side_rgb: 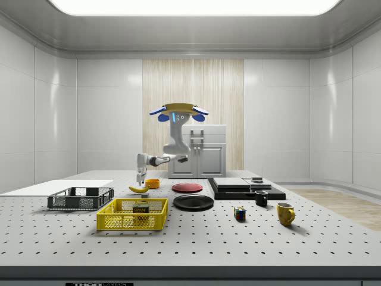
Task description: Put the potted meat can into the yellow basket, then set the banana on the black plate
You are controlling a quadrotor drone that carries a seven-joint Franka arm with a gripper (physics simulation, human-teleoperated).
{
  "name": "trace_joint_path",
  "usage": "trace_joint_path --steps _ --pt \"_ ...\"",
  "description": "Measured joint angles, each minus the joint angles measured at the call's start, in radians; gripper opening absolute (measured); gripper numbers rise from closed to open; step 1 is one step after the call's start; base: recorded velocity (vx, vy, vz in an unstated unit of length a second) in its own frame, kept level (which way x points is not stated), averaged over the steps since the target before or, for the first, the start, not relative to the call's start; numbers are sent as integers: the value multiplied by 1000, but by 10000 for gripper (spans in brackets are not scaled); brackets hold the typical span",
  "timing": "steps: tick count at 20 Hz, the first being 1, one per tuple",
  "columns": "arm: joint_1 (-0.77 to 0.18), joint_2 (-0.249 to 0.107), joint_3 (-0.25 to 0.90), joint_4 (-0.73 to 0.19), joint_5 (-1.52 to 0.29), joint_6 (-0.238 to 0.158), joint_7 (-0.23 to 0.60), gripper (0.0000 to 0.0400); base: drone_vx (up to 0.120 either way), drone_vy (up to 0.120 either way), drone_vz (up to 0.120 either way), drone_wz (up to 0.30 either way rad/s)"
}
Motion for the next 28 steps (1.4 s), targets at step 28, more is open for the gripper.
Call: trace_joint_path --steps 28 --pt "-39 32 -168 94 -161 74 -11 400 0 10 0 0"
